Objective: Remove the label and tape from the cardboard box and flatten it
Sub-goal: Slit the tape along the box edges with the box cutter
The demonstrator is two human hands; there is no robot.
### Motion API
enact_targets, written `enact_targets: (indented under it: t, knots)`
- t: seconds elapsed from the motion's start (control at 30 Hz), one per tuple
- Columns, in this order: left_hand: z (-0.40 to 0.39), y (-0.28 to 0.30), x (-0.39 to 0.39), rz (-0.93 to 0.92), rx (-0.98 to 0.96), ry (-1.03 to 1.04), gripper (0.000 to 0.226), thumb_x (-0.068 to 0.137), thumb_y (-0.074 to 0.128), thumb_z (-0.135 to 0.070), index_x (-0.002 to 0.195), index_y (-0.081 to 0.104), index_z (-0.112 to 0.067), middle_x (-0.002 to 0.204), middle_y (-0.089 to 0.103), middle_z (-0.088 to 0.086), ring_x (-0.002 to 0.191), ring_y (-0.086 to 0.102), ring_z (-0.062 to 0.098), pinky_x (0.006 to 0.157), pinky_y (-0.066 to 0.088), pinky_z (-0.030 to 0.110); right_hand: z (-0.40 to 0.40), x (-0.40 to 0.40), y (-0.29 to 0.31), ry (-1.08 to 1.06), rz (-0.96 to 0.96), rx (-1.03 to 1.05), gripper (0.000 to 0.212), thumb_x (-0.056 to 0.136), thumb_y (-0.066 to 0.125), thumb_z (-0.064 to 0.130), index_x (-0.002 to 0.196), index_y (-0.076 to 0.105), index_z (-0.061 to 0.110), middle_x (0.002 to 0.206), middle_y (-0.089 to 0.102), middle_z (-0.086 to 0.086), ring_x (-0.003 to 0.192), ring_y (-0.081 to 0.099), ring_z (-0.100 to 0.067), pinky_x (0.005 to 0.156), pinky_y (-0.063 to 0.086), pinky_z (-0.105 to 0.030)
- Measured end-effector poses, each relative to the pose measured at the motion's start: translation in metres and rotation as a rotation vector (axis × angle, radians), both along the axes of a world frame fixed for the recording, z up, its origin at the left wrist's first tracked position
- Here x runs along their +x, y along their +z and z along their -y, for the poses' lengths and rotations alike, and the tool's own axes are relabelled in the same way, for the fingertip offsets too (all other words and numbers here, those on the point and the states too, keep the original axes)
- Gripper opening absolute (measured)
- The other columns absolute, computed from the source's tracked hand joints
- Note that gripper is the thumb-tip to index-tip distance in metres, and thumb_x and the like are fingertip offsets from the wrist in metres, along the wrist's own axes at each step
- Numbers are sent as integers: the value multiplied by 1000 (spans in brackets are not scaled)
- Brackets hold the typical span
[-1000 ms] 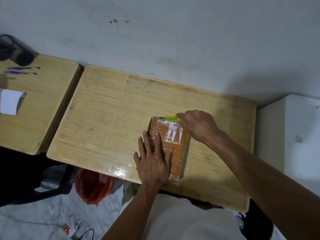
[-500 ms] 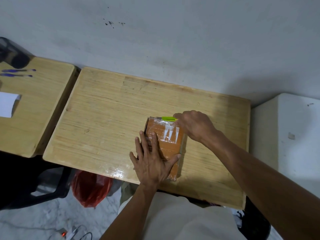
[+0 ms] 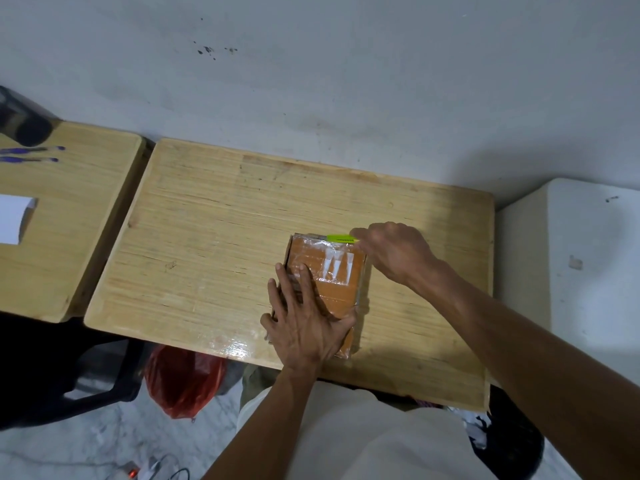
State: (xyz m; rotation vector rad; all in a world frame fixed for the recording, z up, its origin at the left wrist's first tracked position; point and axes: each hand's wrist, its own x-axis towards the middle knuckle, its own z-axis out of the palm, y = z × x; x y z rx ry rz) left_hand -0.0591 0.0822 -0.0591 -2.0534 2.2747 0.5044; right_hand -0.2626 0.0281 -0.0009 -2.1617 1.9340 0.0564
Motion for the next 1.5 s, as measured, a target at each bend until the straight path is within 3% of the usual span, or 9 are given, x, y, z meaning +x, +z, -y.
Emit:
enact_targets:
  t: [0.13,0.4,0.57,0.73,0.87,1.1,1.23,1.3,1.5]
  knots:
    - [0,0,1,2,-2,-5,123,62,30,-100,158,16,-25,167,5,14,147,21,41,92,39,61,-8,-10,1,-26,-2,26,29,104,38,35,124,56,25,95,66,-2,83,64,-25,65,53,-35]
    - [0,4,1,22,13,-3,121,64,28,-101,157,20,-24,167,3,12,146,21,41,91,41,60,-31,-33,3,-95,-20,26,31,104,37,38,125,57,27,93,64,1,80,64,-24,61,50,-32]
    - [0,5,2,33,69,-19,123,63,27,-102,159,4,-28,167,-11,8,150,10,39,97,36,60,-39,-38,2,-122,13,-8,30,103,40,39,124,59,29,93,65,1,79,65,-25,59,48,-31]
    - [1,8,3,31,99,-27,123,63,24,-102,158,2,-29,166,-16,7,151,5,38,102,32,60,-61,-56,-3,-234,130,-44,25,99,50,37,117,65,29,88,67,3,76,64,-23,63,53,-36]
    - [3,12,3,21,128,-27,122,62,22,-102,158,0,-29,165,-20,7,151,1,38,105,29,62,-82,-70,-11,-399,221,-38,26,97,54,36,120,64,29,101,72,0,93,66,-29,77,53,-40]
    - [7,19,8,-25,204,-43,112,70,23,-98,157,-9,-34,164,-24,2,152,-7,34,111,22,65,-99,-17,-22,-858,700,-88,27,94,63,33,118,67,23,87,70,1,77,67,-22,73,56,-38]
    - [12,23,14,-74,233,-95,104,77,32,-91,156,-5,-33,164,-23,1,151,-5,34,109,28,66,-109,27,-23,-1022,862,-122,7,93,64,30,93,68,24,74,66,-1,69,66,-23,67,57,-46]
    - [16,24,17,-83,239,-118,102,79,35,-88,156,-3,-33,163,-22,0,151,-3,33,107,32,65,-114,47,-21,-1102,939,-128,9,94,63,29,87,66,23,73,64,-2,71,66,-22,68,58,-48]
    - [33,25,28,-186,269,-187,97,83,48,-77,156,2,-32,163,-17,-3,149,4,34,101,41,64,-125,104,-11,-1399,976,-199,15,96,59,33,88,65,22,75,60,4,70,56,-14,60,44,-27]
